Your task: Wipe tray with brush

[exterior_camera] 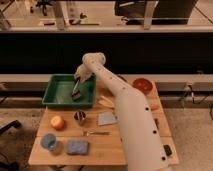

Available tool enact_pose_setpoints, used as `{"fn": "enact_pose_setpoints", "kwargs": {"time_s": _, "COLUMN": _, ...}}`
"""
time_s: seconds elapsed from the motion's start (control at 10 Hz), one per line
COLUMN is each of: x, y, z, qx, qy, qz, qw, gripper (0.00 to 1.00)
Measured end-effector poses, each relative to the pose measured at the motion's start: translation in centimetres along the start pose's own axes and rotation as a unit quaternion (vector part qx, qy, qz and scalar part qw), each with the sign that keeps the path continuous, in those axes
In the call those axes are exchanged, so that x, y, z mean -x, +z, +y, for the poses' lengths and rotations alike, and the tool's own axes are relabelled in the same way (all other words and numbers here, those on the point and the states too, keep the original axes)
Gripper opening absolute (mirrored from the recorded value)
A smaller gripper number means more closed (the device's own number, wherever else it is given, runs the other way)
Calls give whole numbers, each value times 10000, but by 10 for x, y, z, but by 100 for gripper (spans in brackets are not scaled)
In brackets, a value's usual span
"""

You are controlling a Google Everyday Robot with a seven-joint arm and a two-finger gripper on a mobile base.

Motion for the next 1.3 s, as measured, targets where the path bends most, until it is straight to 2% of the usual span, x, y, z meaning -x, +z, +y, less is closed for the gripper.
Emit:
{"fn": "enact_pose_setpoints", "kwargs": {"time_s": 0.3, "x": -15, "y": -4, "z": 4, "qx": 111, "qy": -28, "qz": 295, "qw": 9995, "gripper": 0}}
{"fn": "enact_pose_setpoints", "kwargs": {"time_s": 0.6, "x": -21, "y": 6, "z": -9, "qx": 119, "qy": -128, "qz": 340, "qw": 9993, "gripper": 0}}
{"fn": "enact_pose_setpoints", "kwargs": {"time_s": 1.0, "x": -16, "y": 33, "z": -42, "qx": 64, "qy": -312, "qz": 226, "qw": 9992, "gripper": 0}}
{"fn": "enact_pose_setpoints", "kwargs": {"time_s": 1.2, "x": -13, "y": 38, "z": -47, "qx": 3, "qy": -308, "qz": 57, "qw": 9995, "gripper": 0}}
{"fn": "enact_pose_setpoints", "kwargs": {"time_s": 1.3, "x": -6, "y": 44, "z": -52, "qx": -35, "qy": -270, "qz": -104, "qw": 9996, "gripper": 0}}
